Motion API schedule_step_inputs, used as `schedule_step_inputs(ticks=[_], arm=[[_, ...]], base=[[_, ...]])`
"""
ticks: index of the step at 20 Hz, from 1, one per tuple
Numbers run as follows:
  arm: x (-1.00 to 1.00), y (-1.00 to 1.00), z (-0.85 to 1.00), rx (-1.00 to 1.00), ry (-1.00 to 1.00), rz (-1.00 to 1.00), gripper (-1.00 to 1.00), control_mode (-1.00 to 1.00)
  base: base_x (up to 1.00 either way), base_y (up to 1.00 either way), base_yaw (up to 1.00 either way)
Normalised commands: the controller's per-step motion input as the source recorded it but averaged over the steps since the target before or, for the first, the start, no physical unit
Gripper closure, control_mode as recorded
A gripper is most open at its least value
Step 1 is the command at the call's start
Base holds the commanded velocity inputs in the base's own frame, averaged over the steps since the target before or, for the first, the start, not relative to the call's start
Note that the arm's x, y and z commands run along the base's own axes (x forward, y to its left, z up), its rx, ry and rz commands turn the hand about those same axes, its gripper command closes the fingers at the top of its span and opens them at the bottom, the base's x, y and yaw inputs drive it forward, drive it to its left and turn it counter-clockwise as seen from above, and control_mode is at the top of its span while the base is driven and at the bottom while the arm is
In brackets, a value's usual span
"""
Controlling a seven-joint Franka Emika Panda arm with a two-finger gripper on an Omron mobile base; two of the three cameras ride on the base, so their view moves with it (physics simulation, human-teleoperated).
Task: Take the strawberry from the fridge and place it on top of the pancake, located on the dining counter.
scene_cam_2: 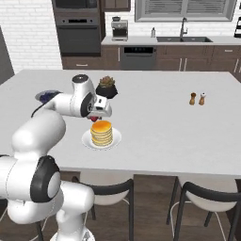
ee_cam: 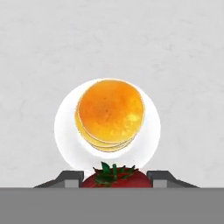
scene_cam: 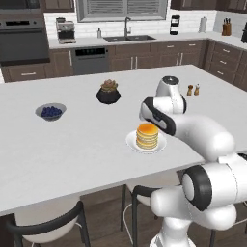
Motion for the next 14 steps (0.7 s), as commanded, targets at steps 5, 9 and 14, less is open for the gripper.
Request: schedule_step_inputs(ticks=[5, 9, 14], arm=[[0.61, 0.00, -0.33, 0.00, 0.01, 0.00, 1.00, -1.00], [0.25, 0.00, -0.25, 0.00, 0.00, 0.00, 1.00, -1.00], [0.00, 0.00, -0.22, 0.00, -0.01, 0.00, 1.00, -1.00]], base=[[0.00, 0.00, 0.00], [0.00, 0.00, 0.00], [0.00, 0.00, 0.00]])
